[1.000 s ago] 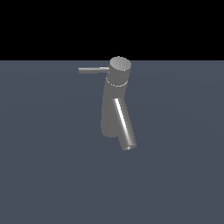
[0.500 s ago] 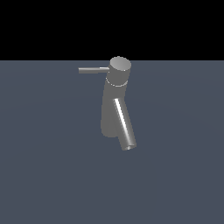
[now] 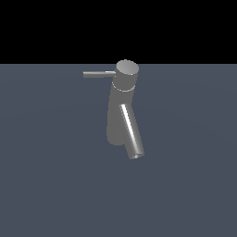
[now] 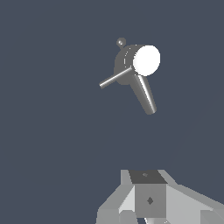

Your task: Turn on the faucet by rotating a designated handle.

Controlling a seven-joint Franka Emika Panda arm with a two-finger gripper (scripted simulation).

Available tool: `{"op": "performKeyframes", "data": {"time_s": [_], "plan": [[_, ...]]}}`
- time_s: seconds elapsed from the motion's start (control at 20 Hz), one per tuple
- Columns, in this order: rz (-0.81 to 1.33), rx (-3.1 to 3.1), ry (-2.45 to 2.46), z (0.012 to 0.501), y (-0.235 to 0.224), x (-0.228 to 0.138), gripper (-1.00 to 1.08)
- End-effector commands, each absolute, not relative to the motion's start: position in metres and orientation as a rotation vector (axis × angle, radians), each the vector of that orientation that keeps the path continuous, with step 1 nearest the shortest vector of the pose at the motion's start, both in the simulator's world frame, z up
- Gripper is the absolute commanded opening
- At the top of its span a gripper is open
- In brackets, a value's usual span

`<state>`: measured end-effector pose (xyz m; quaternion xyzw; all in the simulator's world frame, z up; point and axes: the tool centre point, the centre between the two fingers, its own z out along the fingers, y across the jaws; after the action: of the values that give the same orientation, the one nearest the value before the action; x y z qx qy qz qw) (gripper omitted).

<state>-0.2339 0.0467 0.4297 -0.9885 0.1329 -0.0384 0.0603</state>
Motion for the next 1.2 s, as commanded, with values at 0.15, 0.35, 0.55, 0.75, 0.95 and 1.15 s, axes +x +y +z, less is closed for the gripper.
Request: {"op": "performKeyframes", "data": {"time_s": [0.15,0.35,0.55,0.75,0.95,1.15], "plan": [[-0.178,-2.900,0.609,0.406,0.056,-0.217,-1.00],[-0.218,-2.829,0.742,0.391,0.061,-0.204,-1.00],[-0.256,-2.757,0.866,0.377,0.066,-0.191,-1.00],[-0.292,-2.681,0.980,0.364,0.069,-0.177,-1.00],[-0.325,-2.604,1.086,0.352,0.072,-0.163,-1.00],[-0.357,-2.524,1.186,0.341,0.074,-0.149,-1.00]]}}
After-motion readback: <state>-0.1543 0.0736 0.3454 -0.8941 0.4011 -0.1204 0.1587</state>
